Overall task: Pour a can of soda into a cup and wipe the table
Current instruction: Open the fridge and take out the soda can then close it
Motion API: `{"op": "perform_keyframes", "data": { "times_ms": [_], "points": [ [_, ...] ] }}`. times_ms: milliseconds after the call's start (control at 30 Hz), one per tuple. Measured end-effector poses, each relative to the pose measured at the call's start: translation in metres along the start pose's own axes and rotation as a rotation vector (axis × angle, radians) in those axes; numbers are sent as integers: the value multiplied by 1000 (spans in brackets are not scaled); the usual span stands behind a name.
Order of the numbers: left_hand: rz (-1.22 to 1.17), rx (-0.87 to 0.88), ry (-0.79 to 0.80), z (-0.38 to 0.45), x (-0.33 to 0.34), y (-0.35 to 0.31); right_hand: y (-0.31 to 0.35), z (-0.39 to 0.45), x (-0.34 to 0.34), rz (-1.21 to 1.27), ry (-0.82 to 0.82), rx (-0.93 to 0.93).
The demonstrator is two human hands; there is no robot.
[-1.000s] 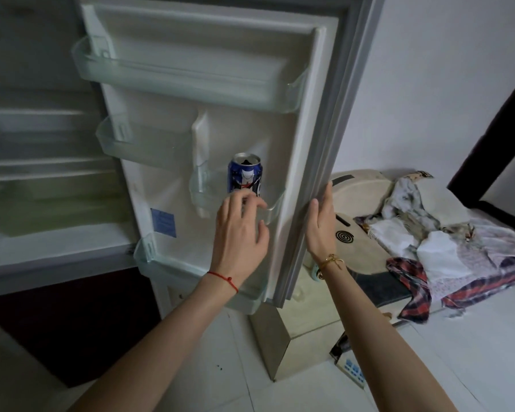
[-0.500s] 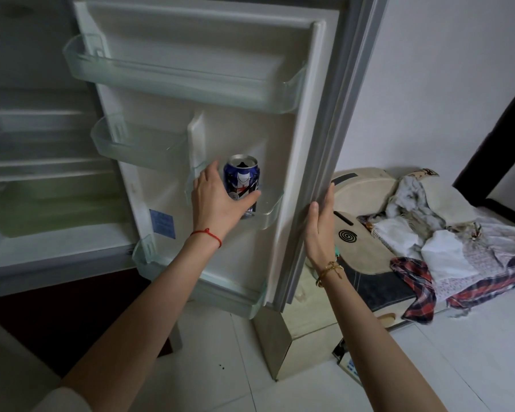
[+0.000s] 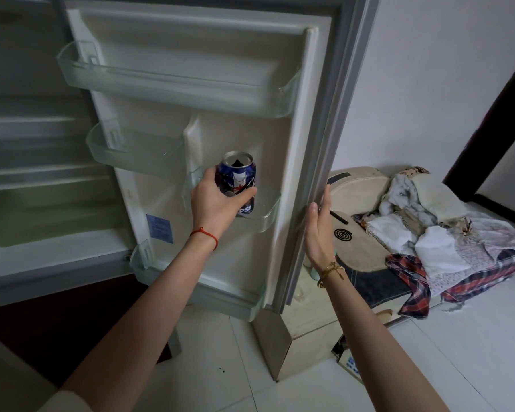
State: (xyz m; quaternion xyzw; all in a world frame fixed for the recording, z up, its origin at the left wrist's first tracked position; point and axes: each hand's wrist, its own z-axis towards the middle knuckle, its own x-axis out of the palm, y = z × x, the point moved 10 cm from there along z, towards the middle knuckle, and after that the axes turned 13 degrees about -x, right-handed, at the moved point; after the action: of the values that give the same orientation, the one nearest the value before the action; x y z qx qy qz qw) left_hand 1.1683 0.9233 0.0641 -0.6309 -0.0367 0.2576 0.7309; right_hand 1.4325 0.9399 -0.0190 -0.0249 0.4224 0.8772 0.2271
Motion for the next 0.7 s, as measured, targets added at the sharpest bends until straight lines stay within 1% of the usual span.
{"op": "perform_keyframes", "data": {
  "times_ms": [167, 367, 700],
  "points": [
    [-93, 24, 43, -5, -7, -15, 2, -2, -2, 8, -7, 21],
    [-185, 71, 14, -20, -26, -31, 0, -4, -1, 25, 7, 35],
    [-230, 66, 77, -52, -53, -32, 12, -20, -4, 23, 49, 40]
  ]
}}
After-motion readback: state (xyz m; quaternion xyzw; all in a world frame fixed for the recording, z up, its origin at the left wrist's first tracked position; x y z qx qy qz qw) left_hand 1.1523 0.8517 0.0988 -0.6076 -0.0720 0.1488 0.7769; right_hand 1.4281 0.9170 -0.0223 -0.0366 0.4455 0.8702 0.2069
